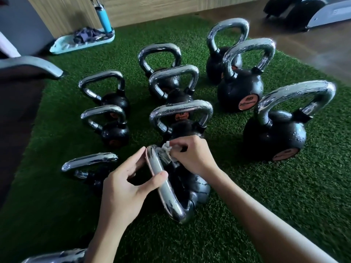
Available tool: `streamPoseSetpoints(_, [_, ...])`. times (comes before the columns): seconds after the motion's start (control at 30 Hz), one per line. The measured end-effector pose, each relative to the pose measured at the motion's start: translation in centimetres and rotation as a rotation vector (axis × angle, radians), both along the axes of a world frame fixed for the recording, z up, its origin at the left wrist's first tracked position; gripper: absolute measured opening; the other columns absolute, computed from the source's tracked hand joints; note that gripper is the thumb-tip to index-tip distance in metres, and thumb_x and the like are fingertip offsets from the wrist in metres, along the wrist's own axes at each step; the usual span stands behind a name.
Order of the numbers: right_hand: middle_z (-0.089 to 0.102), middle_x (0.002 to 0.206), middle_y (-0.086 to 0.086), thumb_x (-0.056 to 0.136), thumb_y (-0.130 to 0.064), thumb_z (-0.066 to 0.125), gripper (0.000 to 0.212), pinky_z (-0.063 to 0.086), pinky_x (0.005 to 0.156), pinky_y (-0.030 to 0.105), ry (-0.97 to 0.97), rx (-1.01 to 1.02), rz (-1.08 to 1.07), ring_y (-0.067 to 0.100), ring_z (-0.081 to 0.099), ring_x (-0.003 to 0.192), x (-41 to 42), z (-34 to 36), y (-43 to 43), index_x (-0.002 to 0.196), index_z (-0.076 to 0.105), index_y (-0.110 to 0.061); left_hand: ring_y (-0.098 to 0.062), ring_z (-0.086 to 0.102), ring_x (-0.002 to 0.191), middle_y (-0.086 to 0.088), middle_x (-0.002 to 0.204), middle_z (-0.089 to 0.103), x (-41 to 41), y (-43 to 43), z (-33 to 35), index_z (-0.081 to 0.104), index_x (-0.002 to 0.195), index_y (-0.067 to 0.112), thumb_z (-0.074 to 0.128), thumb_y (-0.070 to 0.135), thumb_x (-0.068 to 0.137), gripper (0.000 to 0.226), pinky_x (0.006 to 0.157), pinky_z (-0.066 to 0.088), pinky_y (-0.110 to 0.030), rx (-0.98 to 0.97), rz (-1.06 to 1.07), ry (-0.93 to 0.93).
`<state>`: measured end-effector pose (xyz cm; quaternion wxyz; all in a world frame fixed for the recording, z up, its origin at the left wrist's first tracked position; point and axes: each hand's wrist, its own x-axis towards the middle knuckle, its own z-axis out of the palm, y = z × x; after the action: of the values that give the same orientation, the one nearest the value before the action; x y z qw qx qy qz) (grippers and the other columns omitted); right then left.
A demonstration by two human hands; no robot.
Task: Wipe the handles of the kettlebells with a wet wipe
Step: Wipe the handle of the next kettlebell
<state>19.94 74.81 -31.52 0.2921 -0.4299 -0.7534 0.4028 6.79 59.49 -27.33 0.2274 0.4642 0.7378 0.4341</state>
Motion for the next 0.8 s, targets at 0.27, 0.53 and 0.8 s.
streamPoseSetpoints(0.27, [0.073,0.109,-0.010,0.082,-0.035,0.082,0.039,0.038,0.072,0.002,-0.116,0.090,0.227,-0.012,0.059,0.081,1.1,-0.8,0.6,0.118,0.075,-0.024,0.011,0.054,0.125,0.030,0.135,0.060,-0.7,-1.0,-1.4,0.056,0.139,0.041,0.076,0.071,0.062,0.085,0.105,0.046,-0.021,0.034,-0.012,-0.074])
streamPoseSetpoints(0.53, [0.074,0.082,-0.008,0.084,-0.028,0.080,0.014,0.048,0.068,0.018,0.123,0.132,0.175,0.005,0.064,0.072,-0.4,1.6,0.2,0.098,0.081,-0.025,0.034,0.039,0.113,0.055,0.118,0.043,-2.1,-1.5,0.2,0.044,0.141,0.056,0.088,0.058,0.055,0.097,0.091,0.035,0.005,-0.138,-0.146,-0.038])
streamPoseSetpoints(0.8, [0.075,0.082,-0.005,0.082,-0.029,0.082,0.035,0.046,0.064,0.021,0.278,-0.159,0.193,0.003,0.055,0.061,0.6,1.3,-0.8,0.116,0.073,-0.025,0.008,0.036,0.132,0.034,0.140,0.036,-1.7,-0.8,0.9,0.040,0.146,0.052,0.084,0.062,0.056,0.101,0.102,0.030,-0.014,-0.161,-0.150,0.047])
